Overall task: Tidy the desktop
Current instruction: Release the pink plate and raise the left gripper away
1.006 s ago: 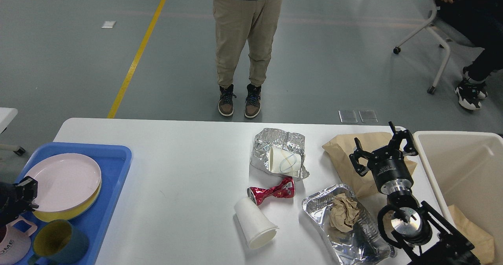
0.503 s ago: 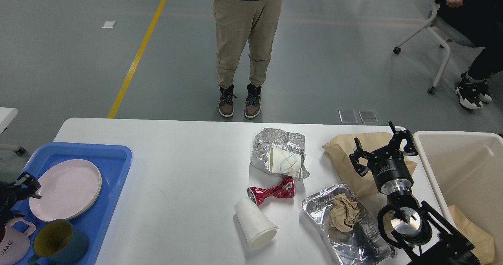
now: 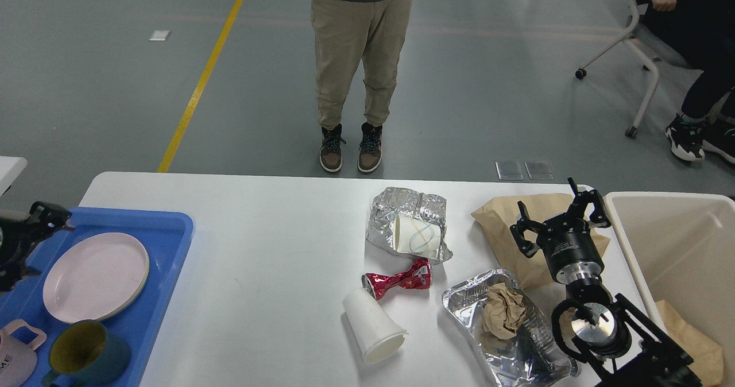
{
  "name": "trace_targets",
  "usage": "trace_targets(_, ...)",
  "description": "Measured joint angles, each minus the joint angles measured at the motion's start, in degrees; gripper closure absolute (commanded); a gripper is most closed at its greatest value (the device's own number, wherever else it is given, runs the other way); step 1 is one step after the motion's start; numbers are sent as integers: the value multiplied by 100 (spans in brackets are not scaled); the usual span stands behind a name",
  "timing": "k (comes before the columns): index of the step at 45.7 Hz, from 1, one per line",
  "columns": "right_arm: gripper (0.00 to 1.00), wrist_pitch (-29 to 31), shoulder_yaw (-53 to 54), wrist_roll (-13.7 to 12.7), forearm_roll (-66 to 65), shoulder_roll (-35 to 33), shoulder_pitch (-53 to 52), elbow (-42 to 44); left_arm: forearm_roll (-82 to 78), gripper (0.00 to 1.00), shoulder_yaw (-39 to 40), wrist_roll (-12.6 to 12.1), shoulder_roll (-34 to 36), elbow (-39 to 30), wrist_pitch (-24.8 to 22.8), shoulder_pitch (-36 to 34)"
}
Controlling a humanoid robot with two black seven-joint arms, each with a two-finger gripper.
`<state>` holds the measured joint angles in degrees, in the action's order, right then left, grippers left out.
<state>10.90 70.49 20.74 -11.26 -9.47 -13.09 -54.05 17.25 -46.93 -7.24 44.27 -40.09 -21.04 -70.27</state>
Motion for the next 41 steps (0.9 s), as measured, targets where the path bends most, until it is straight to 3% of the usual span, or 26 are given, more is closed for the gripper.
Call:
trace_targets(7, 0, 0, 0, 0, -4, 0, 0, 0, -9, 4, 1805, 22, 47, 10, -4, 123)
trace_targets(22, 0, 0, 0, 0, -4, -1, -1, 6, -9, 4, 6360, 217, -373, 24, -5, 1498)
trace_targets(27, 0, 0, 0, 0, 0, -1, -1, 6, -10, 4, 7730, 542, -837, 24, -8, 2058)
trace_targets(37, 0, 0, 0, 0, 1, -2, -1, 1, -67, 4, 9222, 1593, -1893, -164, -32, 3138)
trace_targets(41, 0, 0, 0, 0, 1, -2, -1, -1, -305, 4, 10000, 1855, -2282, -526, -34, 3675)
